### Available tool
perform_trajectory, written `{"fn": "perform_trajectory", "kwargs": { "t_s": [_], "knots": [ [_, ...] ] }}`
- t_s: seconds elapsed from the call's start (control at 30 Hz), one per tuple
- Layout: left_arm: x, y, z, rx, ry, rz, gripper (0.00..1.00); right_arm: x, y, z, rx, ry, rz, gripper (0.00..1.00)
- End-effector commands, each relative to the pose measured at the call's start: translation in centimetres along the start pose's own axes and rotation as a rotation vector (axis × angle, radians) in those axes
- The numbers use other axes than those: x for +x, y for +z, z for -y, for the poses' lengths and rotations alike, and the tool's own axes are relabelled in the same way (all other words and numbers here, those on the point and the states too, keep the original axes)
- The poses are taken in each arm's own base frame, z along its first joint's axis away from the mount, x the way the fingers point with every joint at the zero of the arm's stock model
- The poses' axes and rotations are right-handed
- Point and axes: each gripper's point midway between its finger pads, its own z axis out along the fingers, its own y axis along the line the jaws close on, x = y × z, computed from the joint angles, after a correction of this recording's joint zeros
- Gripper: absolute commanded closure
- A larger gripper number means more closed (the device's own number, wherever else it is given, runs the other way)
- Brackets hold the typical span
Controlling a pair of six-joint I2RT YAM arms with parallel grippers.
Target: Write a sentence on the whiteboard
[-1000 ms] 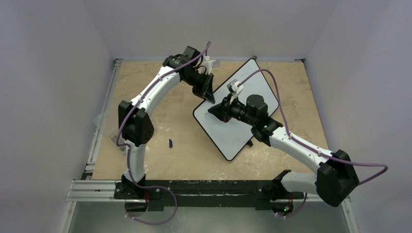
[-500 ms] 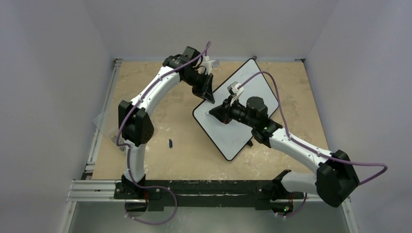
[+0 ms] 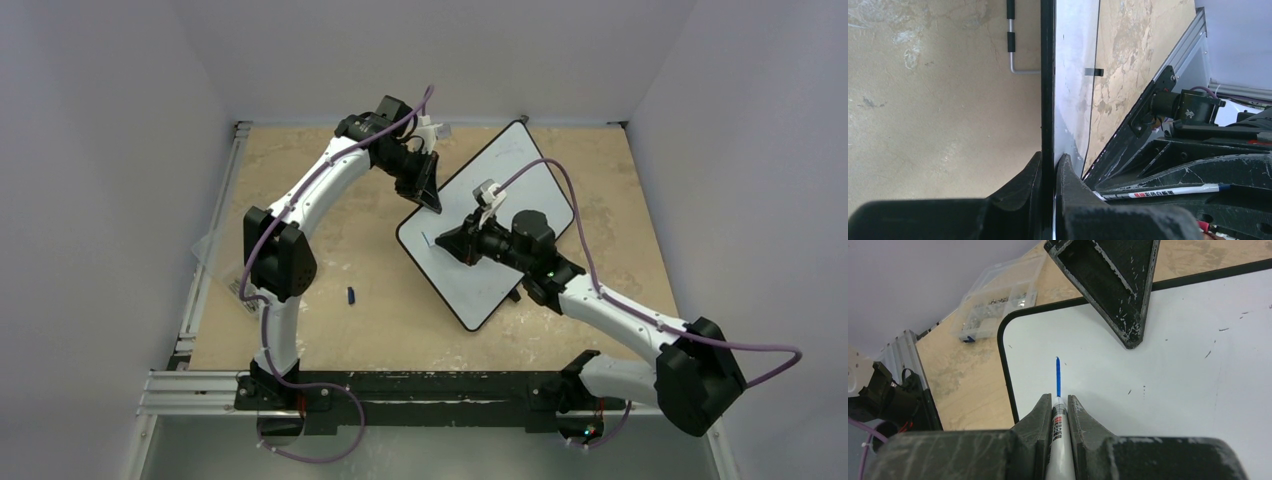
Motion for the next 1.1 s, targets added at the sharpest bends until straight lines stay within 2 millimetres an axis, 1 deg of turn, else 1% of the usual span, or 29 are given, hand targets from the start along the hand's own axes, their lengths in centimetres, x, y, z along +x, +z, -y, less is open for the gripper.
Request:
{"fn": "perform_trajectory", "kwargs": {
  "t_s": [0.0, 0.2, 0.3, 0.43, 0.53, 0.8, 1.0, 1.07],
  "knots": [
    [-0.1, 0.6, -3.1, -0.192, 0.084, 0.004, 1.0, 2.9, -0.6, 1.4, 0.068, 0.005, -0.077, 1.0],
    [-0.1, 0.7, -3.2, -0.194, 0.086, 0.003, 1.0, 4.3, -1.3, 2.0, 0.097, 0.003, -0.105, 1.0],
    [-0.1, 0.7, -3.3, -0.196, 0.085, 0.003, 1.0, 4.5, -1.4, 2.4, 0.113, 0.001, -0.113, 1.0],
    [0.0, 0.8, -3.3, -0.196, 0.083, 0.0, 1.0, 4.3, -1.4, 3.4, 0.175, -0.016, -0.123, 1.0],
    [0.0, 0.8, -3.3, -0.196, 0.084, 0.001, 1.0, 3.7, -1.2, 3.9, 0.198, -0.032, -0.125, 1.0],
    [0.0, 0.7, -3.3, -0.195, 0.087, 0.004, 1.0, 1.9, -0.6, 4.0, 0.213, -0.058, -0.105, 1.0],
    [0.0, 0.9, -3.4, -0.195, 0.086, 0.002, 1.0, 0.4, -0.4, 3.7, 0.208, -0.074, -0.087, 1.0],
    [0.1, 0.8, -3.3, -0.194, 0.086, 0.001, 1.0, -0.4, -0.5, 3.0, 0.182, -0.068, -0.074, 1.0]
  ]
}}
